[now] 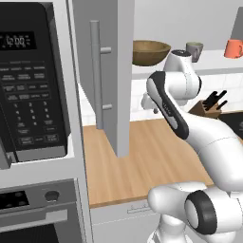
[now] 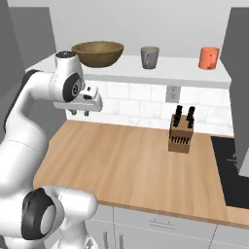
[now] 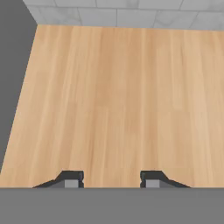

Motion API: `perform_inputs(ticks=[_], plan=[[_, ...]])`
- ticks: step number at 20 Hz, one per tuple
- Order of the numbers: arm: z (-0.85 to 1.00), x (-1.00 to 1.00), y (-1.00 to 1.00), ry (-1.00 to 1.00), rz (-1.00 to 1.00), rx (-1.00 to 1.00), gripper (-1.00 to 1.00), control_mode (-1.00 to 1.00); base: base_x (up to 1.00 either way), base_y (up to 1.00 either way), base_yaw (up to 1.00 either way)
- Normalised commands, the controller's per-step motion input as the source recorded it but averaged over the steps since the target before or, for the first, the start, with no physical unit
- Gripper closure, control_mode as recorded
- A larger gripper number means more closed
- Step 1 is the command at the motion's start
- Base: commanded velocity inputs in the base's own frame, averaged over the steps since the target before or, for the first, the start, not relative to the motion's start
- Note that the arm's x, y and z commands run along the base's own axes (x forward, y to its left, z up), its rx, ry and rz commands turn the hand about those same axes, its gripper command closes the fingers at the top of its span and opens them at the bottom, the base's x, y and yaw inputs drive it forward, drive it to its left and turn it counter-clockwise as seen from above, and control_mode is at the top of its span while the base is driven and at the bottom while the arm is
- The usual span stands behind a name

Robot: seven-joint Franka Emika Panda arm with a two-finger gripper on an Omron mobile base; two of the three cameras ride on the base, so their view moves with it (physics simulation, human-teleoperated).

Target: Gather all objects into one cabinet and sort the glasses and bowls to opposite sides.

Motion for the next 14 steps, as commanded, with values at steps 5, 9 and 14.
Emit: perform_inputs(ticks=[5, 9, 14], plan=[[0.0, 0.0, 0.0, 0.0, 0.0, 0.0, -1.0, 1.0, -0.19, 0.0, 0.0], [0.0, 0.0, 0.0, 0.0, 0.0, 0.0, -1.0, 1.0, -1.0, 0.0, 0.0], [0.0, 0.0, 0.0, 0.0, 0.0, 0.0, -1.0, 1.0, -1.0, 0.0, 0.0]])
